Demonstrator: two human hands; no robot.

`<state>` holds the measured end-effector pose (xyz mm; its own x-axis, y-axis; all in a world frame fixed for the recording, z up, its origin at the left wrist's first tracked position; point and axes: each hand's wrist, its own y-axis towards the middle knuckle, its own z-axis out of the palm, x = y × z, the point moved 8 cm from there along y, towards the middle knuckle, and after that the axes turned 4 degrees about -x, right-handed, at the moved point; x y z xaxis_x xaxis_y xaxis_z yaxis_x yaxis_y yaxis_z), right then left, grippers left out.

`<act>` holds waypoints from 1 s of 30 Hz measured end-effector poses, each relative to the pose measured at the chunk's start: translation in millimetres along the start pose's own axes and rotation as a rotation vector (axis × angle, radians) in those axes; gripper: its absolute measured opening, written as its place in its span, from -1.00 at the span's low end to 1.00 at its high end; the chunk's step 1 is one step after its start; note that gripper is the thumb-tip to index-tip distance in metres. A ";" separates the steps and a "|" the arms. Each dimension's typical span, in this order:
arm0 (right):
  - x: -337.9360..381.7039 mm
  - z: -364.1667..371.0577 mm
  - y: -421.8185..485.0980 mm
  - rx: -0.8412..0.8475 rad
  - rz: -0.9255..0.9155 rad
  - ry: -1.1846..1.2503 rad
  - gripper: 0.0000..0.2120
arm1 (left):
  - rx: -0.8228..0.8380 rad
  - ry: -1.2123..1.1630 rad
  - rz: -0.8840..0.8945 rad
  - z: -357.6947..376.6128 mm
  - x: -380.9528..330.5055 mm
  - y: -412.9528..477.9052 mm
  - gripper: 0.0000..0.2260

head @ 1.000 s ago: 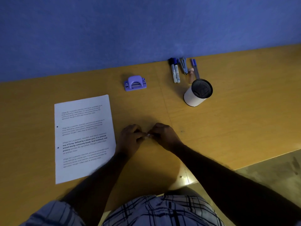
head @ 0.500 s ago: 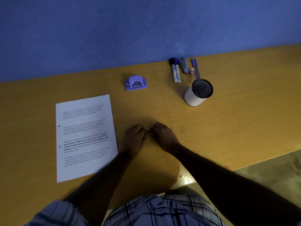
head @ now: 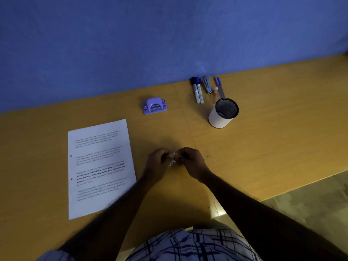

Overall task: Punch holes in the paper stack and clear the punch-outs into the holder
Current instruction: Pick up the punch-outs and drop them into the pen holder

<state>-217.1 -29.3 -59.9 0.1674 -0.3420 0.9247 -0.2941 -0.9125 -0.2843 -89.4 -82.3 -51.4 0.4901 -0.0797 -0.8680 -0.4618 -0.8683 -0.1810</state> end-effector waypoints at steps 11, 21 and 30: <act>24.0 -26.0 -8.8 0.016 0.128 0.584 -0.83 | 0.015 -0.373 -0.116 4.7 -39.5 16.2 -0.88; 50.8 -92.0 10.8 -0.055 0.093 0.787 -0.84 | 0.033 -0.557 -0.104 41.8 -102.1 63.4 -0.88; 64.3 -176.9 52.1 -0.190 0.025 0.699 -0.83 | 0.034 -0.320 0.063 72.7 -177.4 127.3 -0.86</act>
<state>-388.1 -59.2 29.5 -0.4639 -0.0808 0.8822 -0.4589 -0.8299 -0.3173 -288.9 -143.1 45.9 0.2050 0.0300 -0.9783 -0.5107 -0.8494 -0.1331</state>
